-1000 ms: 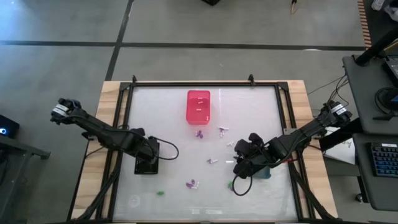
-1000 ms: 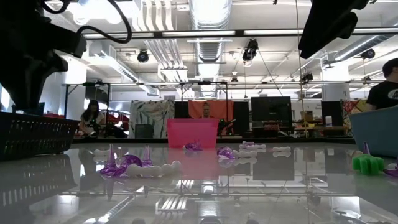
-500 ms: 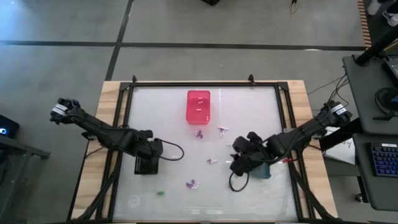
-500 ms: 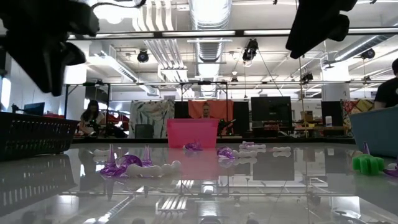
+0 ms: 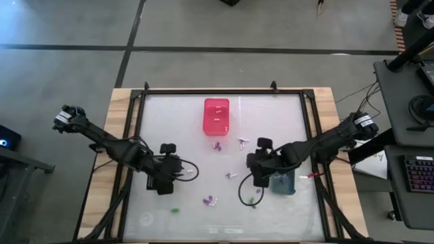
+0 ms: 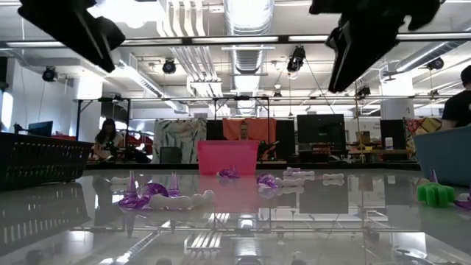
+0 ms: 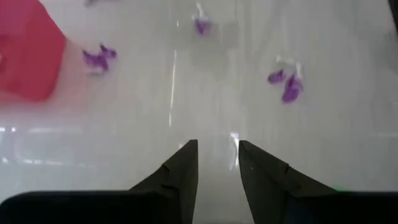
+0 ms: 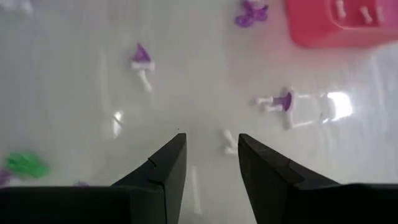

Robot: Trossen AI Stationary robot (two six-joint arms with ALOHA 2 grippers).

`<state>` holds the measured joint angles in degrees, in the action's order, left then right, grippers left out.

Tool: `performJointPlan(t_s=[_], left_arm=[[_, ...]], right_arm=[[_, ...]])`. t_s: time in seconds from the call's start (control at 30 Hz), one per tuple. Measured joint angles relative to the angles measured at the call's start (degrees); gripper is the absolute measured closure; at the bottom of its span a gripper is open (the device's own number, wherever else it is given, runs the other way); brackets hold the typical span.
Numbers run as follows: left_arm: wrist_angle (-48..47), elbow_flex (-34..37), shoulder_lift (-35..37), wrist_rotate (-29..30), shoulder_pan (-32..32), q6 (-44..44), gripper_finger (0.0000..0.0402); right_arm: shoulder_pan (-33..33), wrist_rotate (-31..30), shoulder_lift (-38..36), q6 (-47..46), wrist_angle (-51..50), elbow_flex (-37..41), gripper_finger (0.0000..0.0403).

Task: Sort Halloween decoration
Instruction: Put the bone toy into the red bin

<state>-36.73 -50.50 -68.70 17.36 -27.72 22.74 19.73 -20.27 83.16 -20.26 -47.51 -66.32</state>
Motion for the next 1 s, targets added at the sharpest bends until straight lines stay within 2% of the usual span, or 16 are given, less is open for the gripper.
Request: performJointPlan(t_s=[0.33,1.0], left_arm=[[1.72,0.02,0.17,5.83,-2.19,0.48,0.0303],[2.09,0.93,0.13,6.19,-2.37,1.74,0.0303]], right_arm=[[-4.07,3.2,6.47,6.92,0.85,0.02,0.0266],[-10.8,6.59,14.45,16.23,3.29,0.17,0.0266]])
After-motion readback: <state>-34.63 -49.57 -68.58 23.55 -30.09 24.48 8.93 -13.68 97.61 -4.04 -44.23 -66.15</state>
